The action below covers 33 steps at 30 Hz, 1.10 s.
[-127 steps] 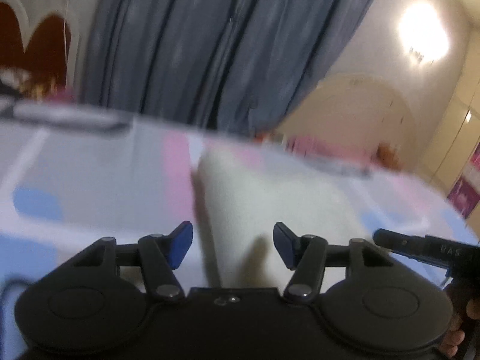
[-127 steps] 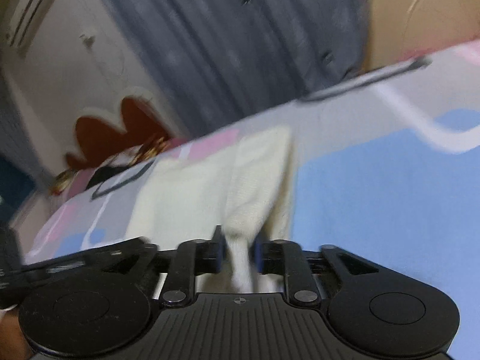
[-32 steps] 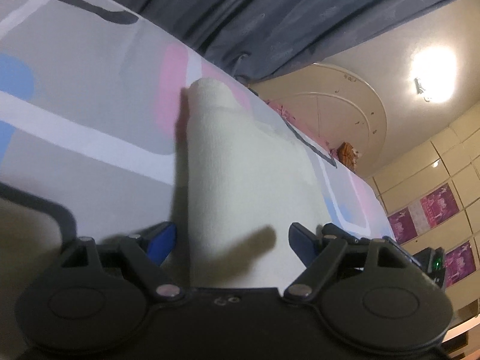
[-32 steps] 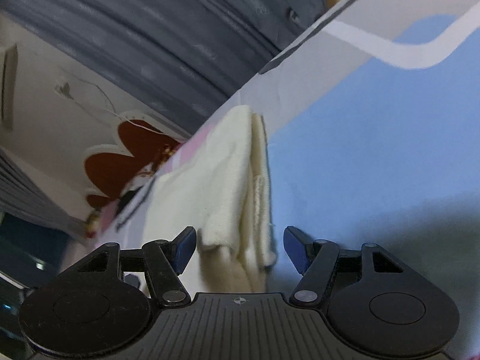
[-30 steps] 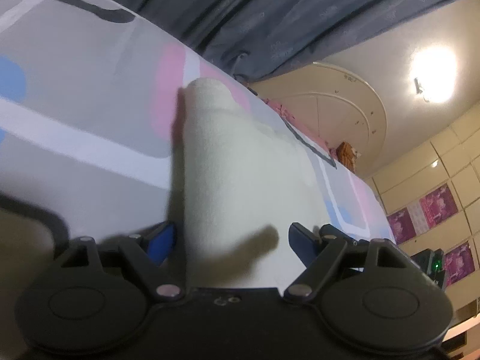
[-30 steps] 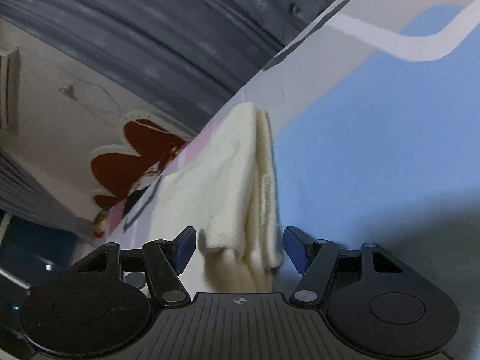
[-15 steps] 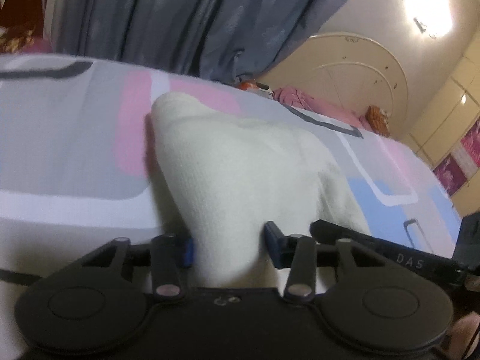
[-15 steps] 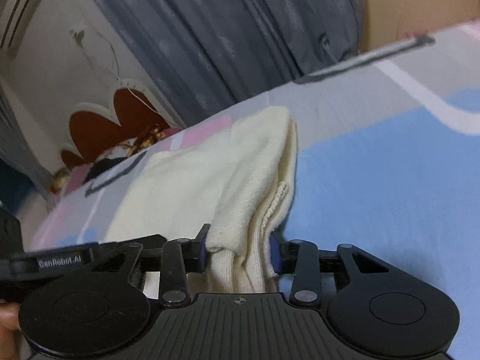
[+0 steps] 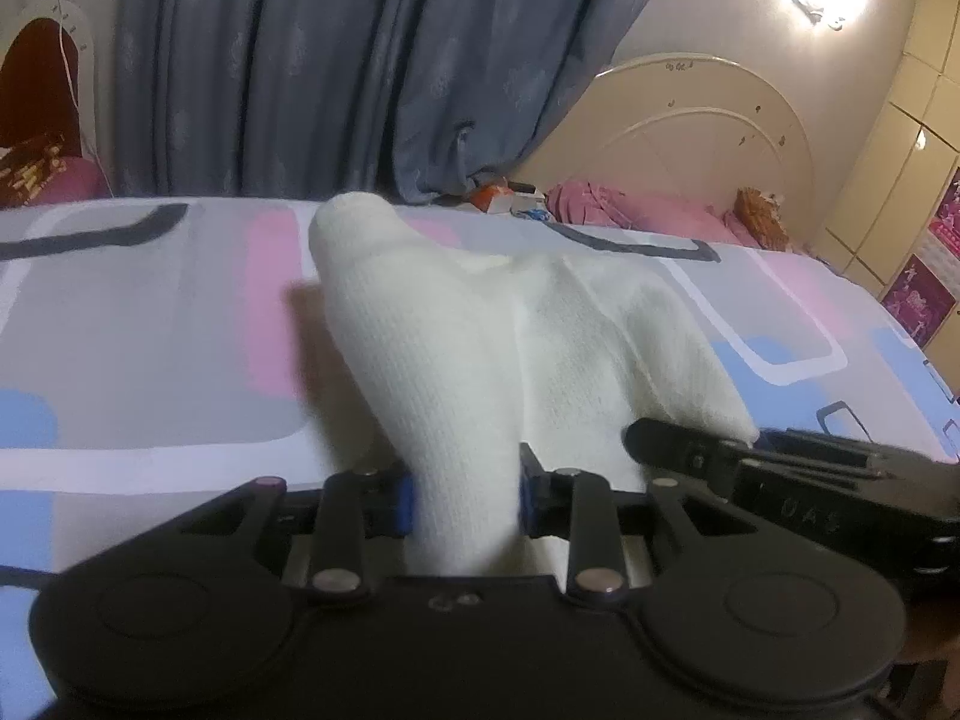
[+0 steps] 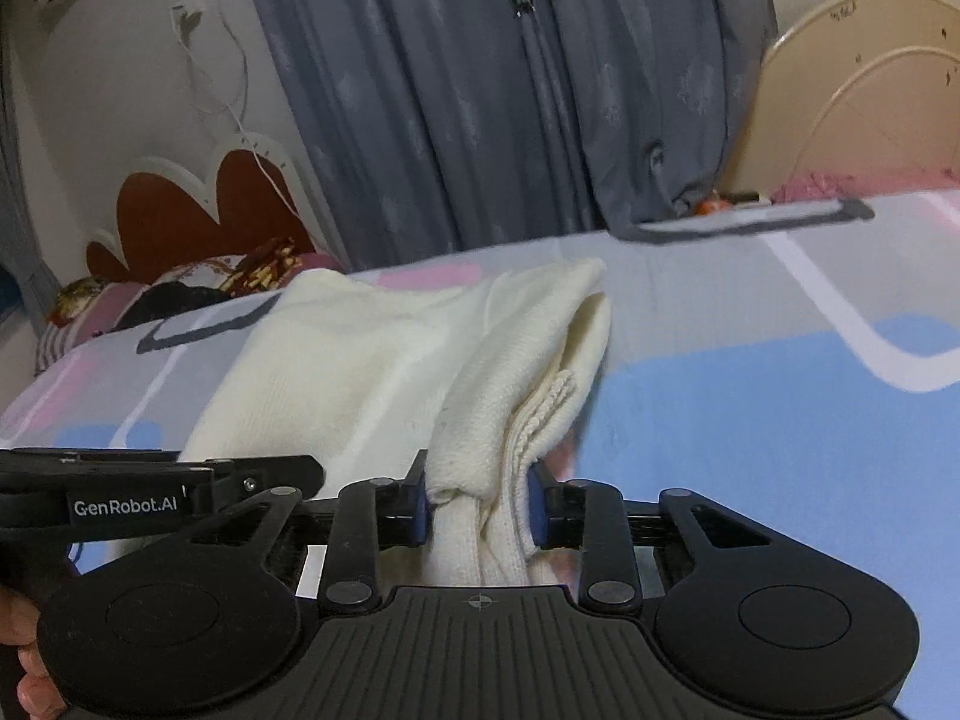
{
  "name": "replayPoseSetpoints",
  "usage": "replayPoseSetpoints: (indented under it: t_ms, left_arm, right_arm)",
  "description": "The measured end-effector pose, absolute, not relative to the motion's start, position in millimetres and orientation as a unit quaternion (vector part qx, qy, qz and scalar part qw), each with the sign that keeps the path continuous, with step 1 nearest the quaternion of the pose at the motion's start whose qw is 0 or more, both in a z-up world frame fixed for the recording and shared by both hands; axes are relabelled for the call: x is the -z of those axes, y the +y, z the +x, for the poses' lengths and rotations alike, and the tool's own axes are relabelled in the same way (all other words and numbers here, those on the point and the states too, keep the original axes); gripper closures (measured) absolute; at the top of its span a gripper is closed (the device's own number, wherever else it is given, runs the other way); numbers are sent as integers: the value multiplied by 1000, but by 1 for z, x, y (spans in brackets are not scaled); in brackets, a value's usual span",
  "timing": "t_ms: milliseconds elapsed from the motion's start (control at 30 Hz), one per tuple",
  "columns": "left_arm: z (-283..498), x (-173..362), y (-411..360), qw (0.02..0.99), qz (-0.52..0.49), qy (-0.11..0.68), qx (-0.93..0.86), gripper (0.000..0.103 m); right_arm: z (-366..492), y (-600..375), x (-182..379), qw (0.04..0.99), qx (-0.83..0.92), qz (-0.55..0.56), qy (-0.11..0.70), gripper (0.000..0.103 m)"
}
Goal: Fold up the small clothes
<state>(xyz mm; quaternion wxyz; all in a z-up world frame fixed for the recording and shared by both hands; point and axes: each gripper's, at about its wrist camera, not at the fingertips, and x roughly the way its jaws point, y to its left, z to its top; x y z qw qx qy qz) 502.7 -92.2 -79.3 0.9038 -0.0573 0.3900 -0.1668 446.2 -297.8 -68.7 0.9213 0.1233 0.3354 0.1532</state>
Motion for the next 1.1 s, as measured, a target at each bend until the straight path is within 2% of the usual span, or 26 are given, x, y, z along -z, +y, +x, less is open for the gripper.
replayPoseSetpoints:
  t_ms: [200, 400, 667, 900, 1000, 1033, 1067, 1100]
  left_arm:
    - [483, 58, -55, 912, -40, 376, 159, 74]
    - [464, 43, 9, 919, -14, 375, 123, 74]
    - [442, 47, 92, 917, -9, 391, 81, 74]
    - [443, 63, 114, 910, -26, 405, 79, 74]
    - [446, 78, 121, 908, -28, 410, 84, 64]
    - [446, 81, 125, 909, -37, 408, 83, 56]
    - [445, 84, 128, 910, -40, 406, 79, 43]
    - [443, 86, 132, 911, -39, 404, 71, 37]
  right_arm:
    - [427, -256, 48, 926, -173, 102, 321, 73]
    - [418, -187, 38, 921, -192, 133, 313, 73]
    - [416, -82, 49, 900, -243, 144, 331, 73]
    - [425, -45, 64, 896, -251, 122, 344, 73]
    - [429, -48, 85, 890, -238, 132, 366, 73]
    - [431, -50, 90, 887, -236, 142, 370, 73]
    - [432, -52, 93, 885, -234, 153, 371, 73]
    - [432, -54, 95, 885, -233, 159, 371, 73]
